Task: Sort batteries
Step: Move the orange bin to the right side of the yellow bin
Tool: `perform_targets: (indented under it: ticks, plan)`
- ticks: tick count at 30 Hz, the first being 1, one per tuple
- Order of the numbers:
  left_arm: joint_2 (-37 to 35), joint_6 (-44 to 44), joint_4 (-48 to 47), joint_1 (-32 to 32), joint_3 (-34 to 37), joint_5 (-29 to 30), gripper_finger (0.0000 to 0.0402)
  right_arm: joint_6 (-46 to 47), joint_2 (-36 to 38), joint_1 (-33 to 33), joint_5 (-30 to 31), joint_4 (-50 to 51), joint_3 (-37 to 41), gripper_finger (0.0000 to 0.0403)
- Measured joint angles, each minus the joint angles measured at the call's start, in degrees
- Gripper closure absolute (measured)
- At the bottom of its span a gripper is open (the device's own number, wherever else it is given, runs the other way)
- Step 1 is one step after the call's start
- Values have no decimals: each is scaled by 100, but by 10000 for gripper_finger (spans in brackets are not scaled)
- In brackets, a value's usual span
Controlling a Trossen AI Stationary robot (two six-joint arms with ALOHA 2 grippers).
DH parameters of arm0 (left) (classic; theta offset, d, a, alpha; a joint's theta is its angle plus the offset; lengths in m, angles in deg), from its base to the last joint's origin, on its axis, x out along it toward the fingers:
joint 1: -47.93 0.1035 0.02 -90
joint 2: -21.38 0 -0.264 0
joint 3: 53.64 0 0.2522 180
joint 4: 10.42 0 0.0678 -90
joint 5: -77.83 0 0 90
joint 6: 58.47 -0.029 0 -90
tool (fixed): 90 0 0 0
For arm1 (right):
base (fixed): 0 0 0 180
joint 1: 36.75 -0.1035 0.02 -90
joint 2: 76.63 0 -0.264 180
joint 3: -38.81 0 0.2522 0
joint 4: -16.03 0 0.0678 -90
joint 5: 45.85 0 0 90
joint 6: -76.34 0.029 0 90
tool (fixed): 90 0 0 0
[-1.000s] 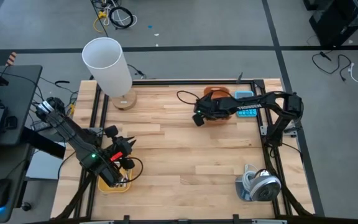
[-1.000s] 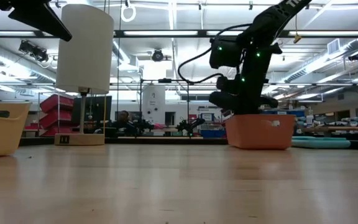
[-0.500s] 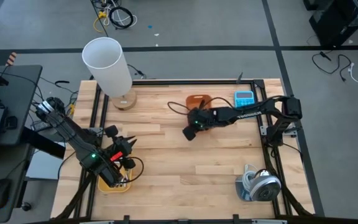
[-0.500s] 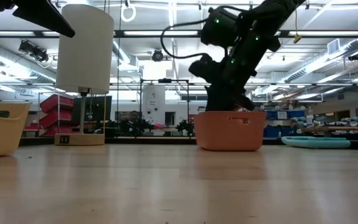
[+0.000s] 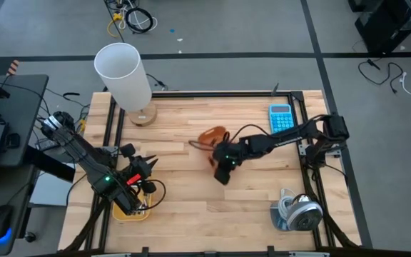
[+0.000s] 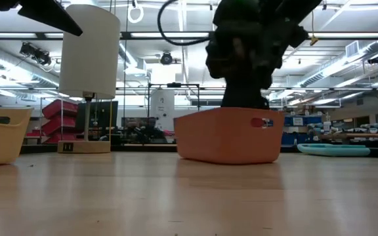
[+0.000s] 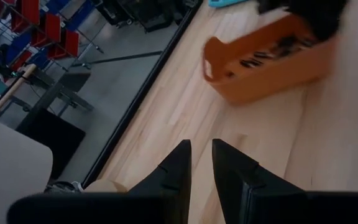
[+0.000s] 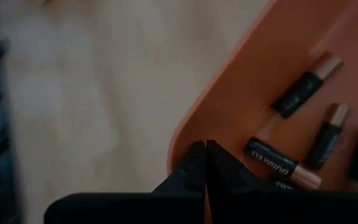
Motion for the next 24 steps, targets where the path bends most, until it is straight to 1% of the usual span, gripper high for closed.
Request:
perform_targets:
  ticks: [2,3,5,7,10,13,15,16,17,18,20,24]
  plan:
    - [0,0,3,0,0,71,335,-11,0,-120,-371,17,-4,403]
    - [0,0,3,0,0,89,335,-3,10,-178,-410,114,-40,403]
    - [0,0,17,0,2,135,335,68,21,-262,-302,431,-212,403]
    - [0,0,31,0,2,181,335,54,27,-308,1,934,-513,403]
    - [0,0,43,0,2,210,335,-181,33,-320,764,1934,-1045,403]
    - [0,0,108,0,2,270,335,-277,37,-245,1851,3167,-1592,403]
    - [0,0,165,0,2,300,335,-192,42,-102,2659,3914,-1753,403]
    - [0,0,186,0,2,301,335,-112,33,11,2939,4198,-1755,403]
    - [0,0,207,0,2,301,335,-23,24,139,3094,4400,-1699,403]
    - [0,0,239,0,2,301,335,28,19,274,3140,4490,-1588,403]
    - [0,0,311,0,2,310,335,94,17,518,3125,4360,-1273,403]
    - [2,-2,330,0,2,344,335,-4,9,777,2628,3801,-549,403]
